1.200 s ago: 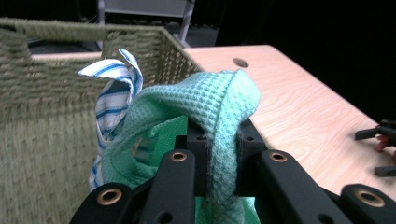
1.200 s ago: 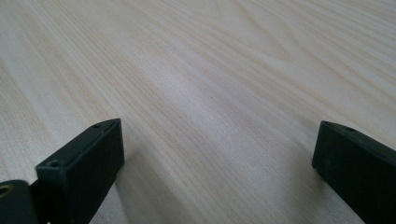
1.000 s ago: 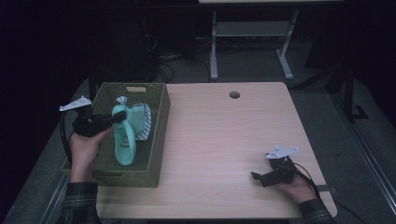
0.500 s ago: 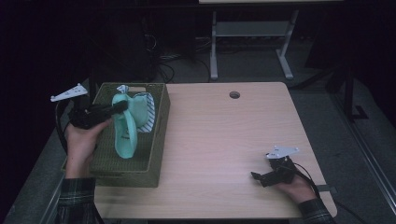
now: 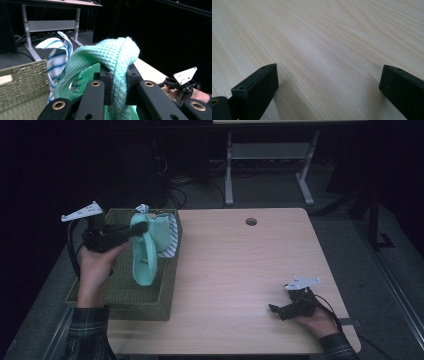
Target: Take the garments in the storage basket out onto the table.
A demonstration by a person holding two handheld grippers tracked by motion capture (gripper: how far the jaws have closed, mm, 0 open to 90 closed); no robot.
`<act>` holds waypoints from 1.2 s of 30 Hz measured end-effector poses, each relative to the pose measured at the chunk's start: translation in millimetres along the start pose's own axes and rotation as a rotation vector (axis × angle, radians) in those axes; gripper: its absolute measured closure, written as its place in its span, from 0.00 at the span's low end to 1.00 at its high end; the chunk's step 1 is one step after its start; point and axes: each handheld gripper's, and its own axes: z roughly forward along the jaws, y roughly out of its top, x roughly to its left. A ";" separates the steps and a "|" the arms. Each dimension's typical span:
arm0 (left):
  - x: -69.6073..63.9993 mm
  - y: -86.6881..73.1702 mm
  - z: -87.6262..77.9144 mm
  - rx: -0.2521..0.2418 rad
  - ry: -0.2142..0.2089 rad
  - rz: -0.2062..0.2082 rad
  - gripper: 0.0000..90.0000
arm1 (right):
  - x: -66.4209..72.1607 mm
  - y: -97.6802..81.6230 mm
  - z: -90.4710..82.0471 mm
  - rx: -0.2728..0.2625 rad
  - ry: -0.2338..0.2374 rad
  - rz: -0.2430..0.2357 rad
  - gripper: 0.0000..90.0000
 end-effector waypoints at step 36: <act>-67.2 -9.5 91.4 0.036 -0.174 0.062 0.89 | 0.1 0.0 0.1 -0.002 0.001 0.002 0.02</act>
